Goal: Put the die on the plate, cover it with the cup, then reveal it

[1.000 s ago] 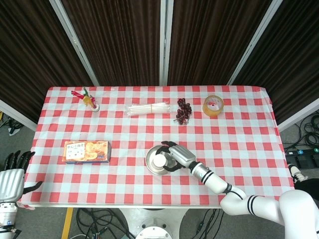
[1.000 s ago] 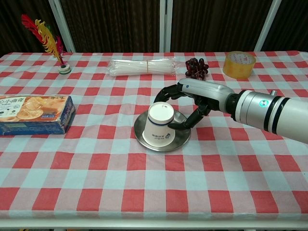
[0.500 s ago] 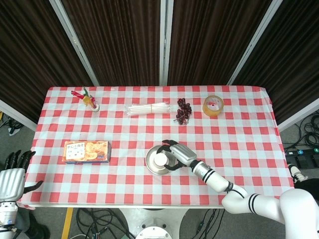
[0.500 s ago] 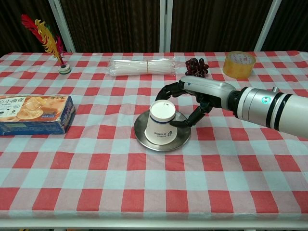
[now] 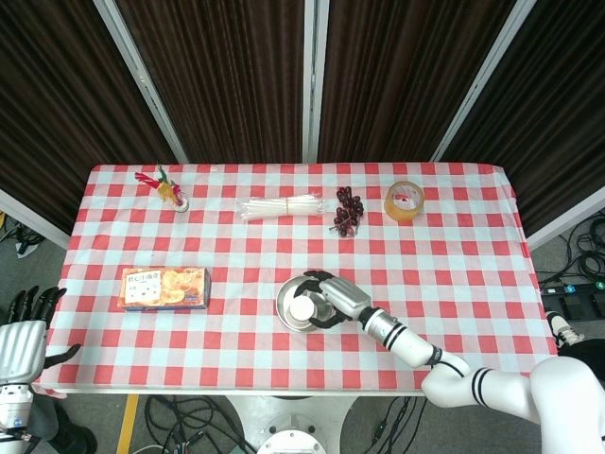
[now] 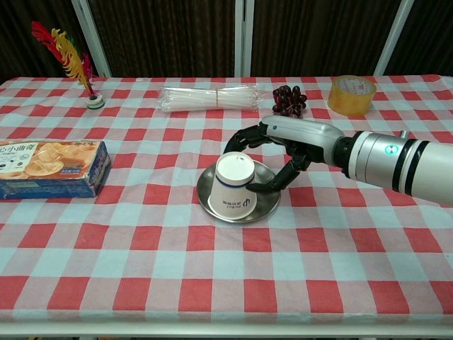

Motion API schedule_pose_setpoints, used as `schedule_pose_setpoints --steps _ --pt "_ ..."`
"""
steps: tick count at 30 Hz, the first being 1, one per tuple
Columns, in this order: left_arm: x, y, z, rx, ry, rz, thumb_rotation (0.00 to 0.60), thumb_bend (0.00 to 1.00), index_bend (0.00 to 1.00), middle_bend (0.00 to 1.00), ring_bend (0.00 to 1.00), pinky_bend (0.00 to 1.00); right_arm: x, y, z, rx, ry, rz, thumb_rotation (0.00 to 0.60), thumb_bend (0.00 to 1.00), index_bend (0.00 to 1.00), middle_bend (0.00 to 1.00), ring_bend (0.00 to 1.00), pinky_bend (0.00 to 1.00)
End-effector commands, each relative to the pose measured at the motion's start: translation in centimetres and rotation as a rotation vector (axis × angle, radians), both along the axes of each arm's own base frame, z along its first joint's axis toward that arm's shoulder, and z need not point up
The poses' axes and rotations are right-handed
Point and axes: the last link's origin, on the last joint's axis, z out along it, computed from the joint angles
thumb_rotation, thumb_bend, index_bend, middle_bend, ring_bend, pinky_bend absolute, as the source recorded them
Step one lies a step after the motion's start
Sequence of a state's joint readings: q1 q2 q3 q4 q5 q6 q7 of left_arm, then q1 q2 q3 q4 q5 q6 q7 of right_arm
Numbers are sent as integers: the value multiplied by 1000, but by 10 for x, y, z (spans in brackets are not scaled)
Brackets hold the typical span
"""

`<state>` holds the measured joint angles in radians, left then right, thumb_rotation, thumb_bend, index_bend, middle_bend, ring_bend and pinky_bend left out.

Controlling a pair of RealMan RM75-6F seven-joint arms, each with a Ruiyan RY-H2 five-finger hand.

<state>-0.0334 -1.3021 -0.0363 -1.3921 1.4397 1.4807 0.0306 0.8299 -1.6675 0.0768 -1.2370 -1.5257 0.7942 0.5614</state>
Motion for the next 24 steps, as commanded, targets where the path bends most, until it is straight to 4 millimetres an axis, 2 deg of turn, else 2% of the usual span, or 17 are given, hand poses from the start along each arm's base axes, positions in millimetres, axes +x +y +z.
schedule_pose_setpoints --steps 1,4,11,19,24 --pt "0 0 0 1 -3 4 600 0 142 129 21 18 -4 -21 -1 -58 7 -58 600 327 523 275 61 80" --pt "-1 -1 0 0 -3 9 600 0 142 129 22 18 -3 -27 -2 -72 -7 -83 600 327 520 272 61 80" --pt "-1 0 -1 -2 1 5 600 0 143 129 22 18 -1 -2 1 24 -23 -20 600 327 509 272 61 79" --pt "-1 -2 0 1 0 10 600 0 143 129 22 18 -9 -26 -1 -67 -16 -85 600 327 505 272 61 78" --pt "-1 -2 0 1 0 12 600 0 142 129 21 18 -8 -6 -3 -3 -37 -54 600 327 504 272 61 78"
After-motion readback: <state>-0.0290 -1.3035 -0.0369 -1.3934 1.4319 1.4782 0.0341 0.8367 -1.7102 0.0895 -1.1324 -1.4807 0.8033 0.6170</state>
